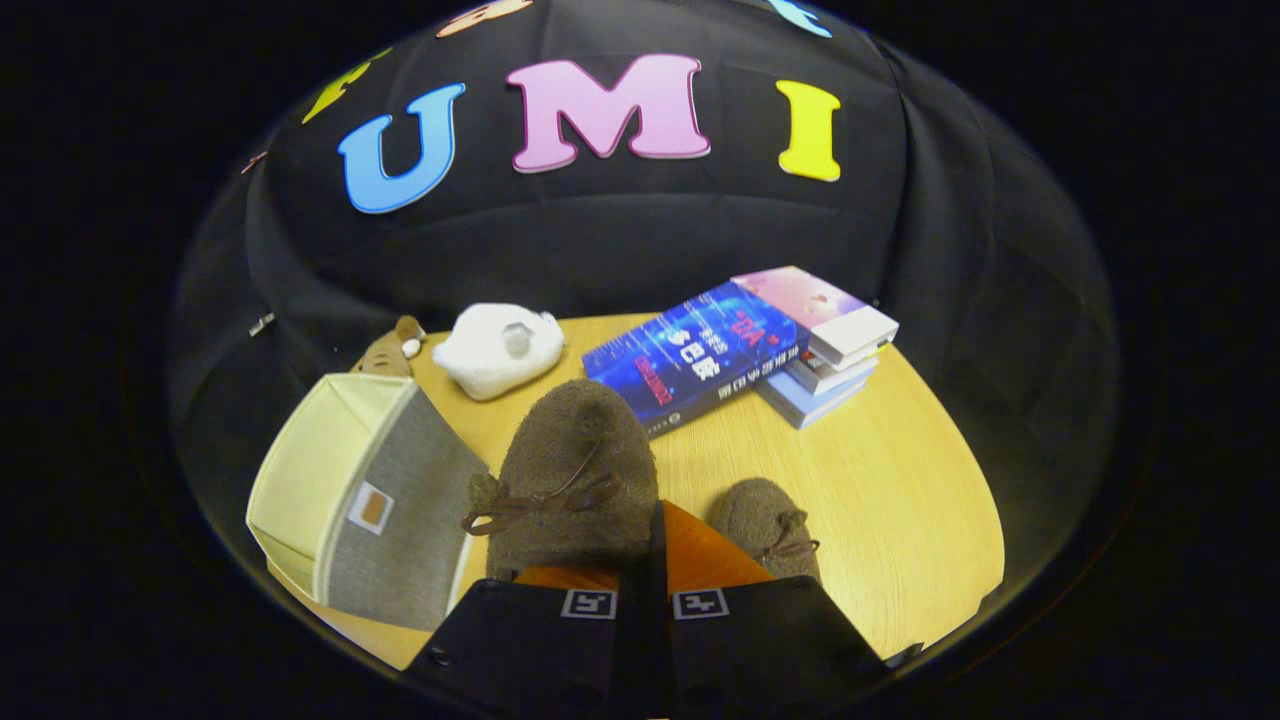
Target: Open the storage box then place both shoes into the box .Put the left shoe in first, then the right shoe, with the right side of both shoes facing outward in a uniform manner.
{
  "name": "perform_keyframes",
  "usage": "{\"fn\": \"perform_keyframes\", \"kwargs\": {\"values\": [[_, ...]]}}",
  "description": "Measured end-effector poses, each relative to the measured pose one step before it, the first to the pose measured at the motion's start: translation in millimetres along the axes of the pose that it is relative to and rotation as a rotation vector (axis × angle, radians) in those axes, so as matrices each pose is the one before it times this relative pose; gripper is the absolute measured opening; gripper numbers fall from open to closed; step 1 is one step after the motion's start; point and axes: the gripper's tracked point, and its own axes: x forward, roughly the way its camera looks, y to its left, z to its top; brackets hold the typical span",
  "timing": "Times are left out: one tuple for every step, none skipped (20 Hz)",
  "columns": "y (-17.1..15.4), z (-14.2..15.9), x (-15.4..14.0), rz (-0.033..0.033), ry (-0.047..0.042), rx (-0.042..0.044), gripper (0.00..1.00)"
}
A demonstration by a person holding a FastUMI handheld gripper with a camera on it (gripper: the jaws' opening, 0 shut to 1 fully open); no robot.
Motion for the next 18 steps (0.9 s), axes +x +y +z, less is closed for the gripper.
{"fn": "perform_keyframes", "kwargs": {"values": [[14.11,12.47,-7.16,0.0132,-0.01734,0.01406,0.06],[16.57,10.62,-5.6,0.01946,-0.00929,0.01521,0.06],[17.04,9.43,-3.23,0.01897,-0.00401,0.0121,0.06],[16.6,8.4,-2.38,0.014,-0.00629,0.0061,0.05],[15.85,7.6,-0.86,0.00578,-0.01238,-0.00175,0.06],[15.12,3.52,-0.6,0.00153,-0.00132,-0.00636,0.06],[17.23,0.98,0.45,0.00312,0.00354,-0.00141,0.06],[16.8,-0.67,1.99,0.00523,0.00281,0.00161,0.06],[17.14,-2.91,1.27,0.00358,0.01318,0.01175,0.06],[18.85,-3.78,2.44,0.00703,0.00878,0.01839,0.06],[17.44,-3.23,2.85,0.00782,0.00737,0.00685,0.06],[14.64,-5.37,3.5,0.00414,0.01221,-0.00183,0.06],[12.86,-6.38,3.41,-0.00316,0.00926,-0.00473,0.06],[9.72,-8.15,4.32,-0.00863,0.01226,-0.00541,0.06],[8.45,-10.28,4.88,-0.0105,0.01488,-0.00017,0.06],[6.05,-8.66,5.9,-0.01269,0.01578,0.00228,0.06],[5.44,-9.43,5.82,-0.01238,0.01854,0.00051,0.06],[3.51,-7.96,6.18,-0.01474,0.01531,-0.00213,0.06]]}}
